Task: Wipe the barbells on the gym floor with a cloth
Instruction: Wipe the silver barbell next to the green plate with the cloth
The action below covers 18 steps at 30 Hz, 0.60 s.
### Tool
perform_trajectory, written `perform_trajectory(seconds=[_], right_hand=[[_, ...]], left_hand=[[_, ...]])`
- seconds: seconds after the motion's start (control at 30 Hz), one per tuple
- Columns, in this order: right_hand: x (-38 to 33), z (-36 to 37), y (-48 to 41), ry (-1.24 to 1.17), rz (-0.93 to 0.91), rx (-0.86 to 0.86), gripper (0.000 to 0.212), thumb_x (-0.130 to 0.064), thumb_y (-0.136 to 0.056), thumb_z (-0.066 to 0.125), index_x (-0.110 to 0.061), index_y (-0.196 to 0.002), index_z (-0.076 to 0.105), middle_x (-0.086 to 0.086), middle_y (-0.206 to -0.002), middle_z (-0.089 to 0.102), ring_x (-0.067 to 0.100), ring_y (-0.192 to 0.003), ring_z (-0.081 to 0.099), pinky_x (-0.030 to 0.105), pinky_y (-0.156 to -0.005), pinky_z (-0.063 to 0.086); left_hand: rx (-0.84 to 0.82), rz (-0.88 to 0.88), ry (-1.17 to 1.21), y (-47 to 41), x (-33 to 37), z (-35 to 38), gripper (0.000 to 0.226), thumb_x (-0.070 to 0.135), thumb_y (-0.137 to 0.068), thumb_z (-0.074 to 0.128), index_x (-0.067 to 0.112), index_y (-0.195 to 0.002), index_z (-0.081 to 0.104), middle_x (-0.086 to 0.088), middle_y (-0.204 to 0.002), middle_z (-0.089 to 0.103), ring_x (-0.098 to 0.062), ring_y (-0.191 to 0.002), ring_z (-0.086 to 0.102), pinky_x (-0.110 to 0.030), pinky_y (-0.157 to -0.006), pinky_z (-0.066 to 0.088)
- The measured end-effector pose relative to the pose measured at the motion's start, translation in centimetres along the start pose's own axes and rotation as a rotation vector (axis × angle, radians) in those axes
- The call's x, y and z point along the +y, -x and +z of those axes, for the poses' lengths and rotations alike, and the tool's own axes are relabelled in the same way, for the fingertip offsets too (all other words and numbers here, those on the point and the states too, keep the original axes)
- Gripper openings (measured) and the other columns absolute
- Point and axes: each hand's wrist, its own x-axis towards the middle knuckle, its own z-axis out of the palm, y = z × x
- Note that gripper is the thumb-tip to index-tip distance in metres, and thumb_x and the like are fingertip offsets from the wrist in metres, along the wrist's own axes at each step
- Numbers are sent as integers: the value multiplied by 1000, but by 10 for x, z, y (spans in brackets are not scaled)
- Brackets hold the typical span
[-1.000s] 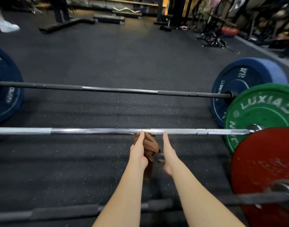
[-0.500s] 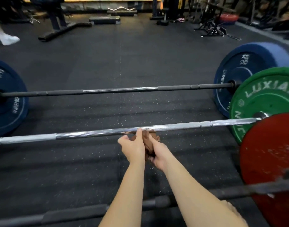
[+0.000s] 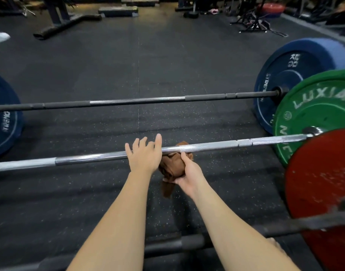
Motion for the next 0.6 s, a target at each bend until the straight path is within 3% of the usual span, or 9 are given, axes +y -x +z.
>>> perform_trajectory(seconds=[0.07,0.2,0.33,0.6], right_hand=[[-4,0,1,-50,-29,-2,33,-33,-106,53,-6,-123,62,20,-114,73,39,-107,70,64,-95,52],[-20,-6,2,-107,-75,46,29,-24,-107,49,-3,-124,60,23,-119,70,38,-109,69,49,-84,58],[-28,-17,-1,-124,-69,106,32,-27,-106,52,-3,-126,61,23,-121,69,38,-102,72,47,-80,59],[-45,-44,0,-338,-137,251,23,-25,-105,55,-8,-119,63,17,-119,70,35,-104,70,52,-101,53]], left_hand=[[-69,-10,-20,-1,5,-7,72,63,-102,6,31,-150,50,-2,-171,18,-22,-158,3,-53,-125,-11],[-247,-34,-50,-1,9,-25,72,68,-101,4,35,-161,28,-1,-173,6,-22,-159,-9,-52,-124,-15],[-379,-72,-26,-3,11,-38,71,70,-100,10,38,-162,20,5,-173,1,-18,-158,-12,-49,-125,-14],[-408,-51,-22,-7,7,-37,69,73,-99,13,45,-162,16,9,-173,0,-19,-158,-12,-49,-126,-11]])
